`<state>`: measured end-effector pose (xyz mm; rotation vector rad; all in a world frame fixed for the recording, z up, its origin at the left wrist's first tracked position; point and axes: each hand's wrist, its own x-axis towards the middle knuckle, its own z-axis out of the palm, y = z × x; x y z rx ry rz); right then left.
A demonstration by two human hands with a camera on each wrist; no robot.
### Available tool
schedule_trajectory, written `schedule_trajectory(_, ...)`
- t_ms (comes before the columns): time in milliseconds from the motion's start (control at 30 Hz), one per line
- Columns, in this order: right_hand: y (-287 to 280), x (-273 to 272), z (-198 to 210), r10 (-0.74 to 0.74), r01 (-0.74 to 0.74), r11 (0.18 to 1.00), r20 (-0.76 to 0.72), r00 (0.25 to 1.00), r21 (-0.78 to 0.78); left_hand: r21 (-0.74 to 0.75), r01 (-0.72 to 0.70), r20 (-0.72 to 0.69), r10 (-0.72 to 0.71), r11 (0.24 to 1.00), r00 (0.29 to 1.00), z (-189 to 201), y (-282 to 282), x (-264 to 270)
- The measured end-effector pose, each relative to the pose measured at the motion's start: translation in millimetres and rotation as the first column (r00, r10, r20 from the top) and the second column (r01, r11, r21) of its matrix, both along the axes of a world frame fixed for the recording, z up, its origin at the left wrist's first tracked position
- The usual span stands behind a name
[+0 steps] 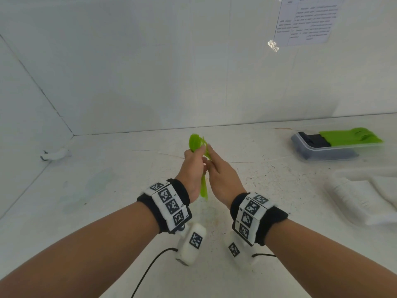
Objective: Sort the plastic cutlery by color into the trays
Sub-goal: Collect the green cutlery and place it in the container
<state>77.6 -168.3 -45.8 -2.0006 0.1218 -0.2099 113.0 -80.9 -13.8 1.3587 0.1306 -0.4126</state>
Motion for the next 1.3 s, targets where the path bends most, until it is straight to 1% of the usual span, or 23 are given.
schedule_trajectory(67, 0, 7, -5, -0.007, 0.007, 0.998, 0.002, 1.000, -0.061, 0.012, -0.003, 0.017, 0.003, 1.000, 1.000, -2, 1, 0)
schedule_trajectory(133, 1, 9, -4, -0.013, 0.013, 0.998, 0.007, 1.000, -0.061, 0.075, -0.014, 0.057, 0.010, 0.997, 0.998, -5, 2, 1)
schedule_trajectory(167, 1, 8, -4, -0.010, 0.010, 0.999, 0.005, 1.000, -0.045, 0.086, -0.031, 0.066, 0.026, 0.996, 0.997, -6, 2, 1)
schedule_trajectory(233, 1, 6, -2, 0.011, -0.010, 1.000, -0.011, 1.000, 0.020, 0.059, -0.063, 0.057, 0.060, 0.996, 0.997, -7, 6, 3)
schedule_trajectory(300, 1, 4, -3, 0.024, -0.025, 0.996, 0.009, 1.000, 0.085, 0.055, -0.068, 0.063, 0.065, 0.996, 0.996, -5, 9, 4)
schedule_trajectory(367, -2, 2, -3, -0.041, 0.037, 0.995, 0.042, 0.998, 0.095, 0.056, -0.082, 0.080, 0.078, 0.995, 0.994, -2, 10, 5)
schedule_trajectory(433, -8, 0, -2, -0.151, 0.146, 0.981, 0.033, 0.988, 0.127, 0.054, -0.114, 0.077, 0.110, 0.992, 0.991, 1, 10, 6)
schedule_trajectory(500, -13, -4, -1, -0.208, 0.198, 0.946, 0.013, 0.978, 0.255, 0.050, -0.144, 0.077, 0.140, 0.988, 0.987, 4, 11, 9)
schedule_trajectory(533, -16, -7, 1, -0.202, 0.190, 0.936, 0.011, 0.979, 0.296, 0.045, -0.150, 0.085, 0.146, 0.988, 0.986, 5, 13, 9)
schedule_trajectory(567, -15, -9, 4, -0.168, 0.155, 0.944, 0.018, 0.986, 0.292, 0.044, -0.144, 0.094, 0.139, 0.989, 0.986, 5, 14, 9)
schedule_trajectory(633, -12, -13, 10, -0.063, 0.052, 0.975, 0.044, 0.997, 0.218, 0.042, -0.117, 0.117, 0.111, 0.992, 0.987, 5, 14, 8)
schedule_trajectory(700, -6, -15, 12, -0.003, -0.009, 0.986, 0.074, 0.997, 0.165, 0.034, -0.094, 0.126, 0.089, 0.995, 0.988, 6, 13, 4)
schedule_trajectory(767, -3, -14, 9, -0.026, 0.013, 0.994, 0.122, 0.992, 0.104, 0.007, -0.075, 0.114, 0.074, 0.997, 0.991, 8, 13, 0)
schedule_trajectory(900, 1, -14, 6, -0.078, 0.075, 0.997, 0.138, 0.987, 0.032, -0.020, -0.037, 0.112, 0.039, 0.999, 0.993, 11, 18, -5)
schedule_trajectory(1033, 10, -15, 9, -0.081, 0.072, 0.994, 0.119, 0.990, 0.078, -0.015, -0.071, 0.167, 0.073, 0.997, 0.983, 8, 24, -6)
schedule_trajectory(1133, 18, -15, 12, -0.103, 0.089, 0.989, 0.121, 0.987, 0.115, 0.038, -0.089, 0.246, 0.077, 0.995, 0.966, 2, 28, -5)
schedule_trajectory(1200, 21, -15, 13, -0.121, 0.106, 0.987, 0.123, 0.985, 0.119, 0.063, -0.081, 0.299, 0.058, 0.995, 0.953, 0, 31, -6)
schedule_trajectory(1300, 23, -13, 13, -0.148, 0.131, 0.982, 0.120, 0.982, 0.136, 0.057, -0.022, 0.299, 0.004, 0.998, 0.954, -2, 36, -6)
